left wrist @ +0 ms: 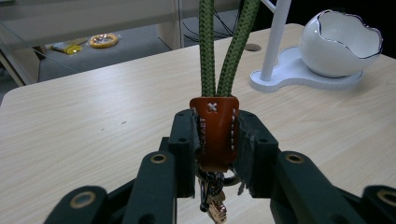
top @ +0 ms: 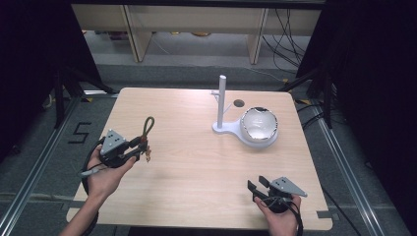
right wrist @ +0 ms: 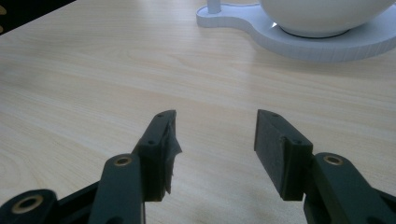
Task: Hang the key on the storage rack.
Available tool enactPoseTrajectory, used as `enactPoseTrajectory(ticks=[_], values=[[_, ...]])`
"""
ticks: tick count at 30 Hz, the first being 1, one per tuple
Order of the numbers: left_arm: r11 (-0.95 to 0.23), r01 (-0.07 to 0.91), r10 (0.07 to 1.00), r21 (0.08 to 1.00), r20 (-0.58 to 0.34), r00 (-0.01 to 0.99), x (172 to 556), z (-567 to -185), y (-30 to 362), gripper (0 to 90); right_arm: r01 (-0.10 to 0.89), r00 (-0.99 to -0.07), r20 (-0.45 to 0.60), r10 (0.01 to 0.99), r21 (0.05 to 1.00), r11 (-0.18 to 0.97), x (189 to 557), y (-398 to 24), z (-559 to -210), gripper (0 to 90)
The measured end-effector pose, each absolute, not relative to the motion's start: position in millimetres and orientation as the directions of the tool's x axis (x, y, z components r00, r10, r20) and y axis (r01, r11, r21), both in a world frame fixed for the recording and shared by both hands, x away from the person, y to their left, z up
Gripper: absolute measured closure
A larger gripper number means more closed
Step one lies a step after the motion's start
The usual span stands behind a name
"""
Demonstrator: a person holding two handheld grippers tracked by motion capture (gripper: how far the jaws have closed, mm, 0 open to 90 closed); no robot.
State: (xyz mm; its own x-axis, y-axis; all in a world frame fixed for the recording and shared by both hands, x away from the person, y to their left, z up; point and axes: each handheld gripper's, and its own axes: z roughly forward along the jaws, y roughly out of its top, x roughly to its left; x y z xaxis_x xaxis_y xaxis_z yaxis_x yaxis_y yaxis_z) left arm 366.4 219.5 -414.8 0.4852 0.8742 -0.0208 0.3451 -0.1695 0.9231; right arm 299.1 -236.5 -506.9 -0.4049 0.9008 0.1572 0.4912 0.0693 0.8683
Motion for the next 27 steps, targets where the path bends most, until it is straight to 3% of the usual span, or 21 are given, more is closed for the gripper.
enactPoseTrajectory(ticks=[27], values=[[-0.164, 0.320, 0.868, 0.933, -0.017, 0.496, 382.1, -404.6, 204.3, 69.1, 0.522, -0.379, 0.209, 0.901, 0.853, 0.022, 295.7, -234.5, -504.1, 49.5]])
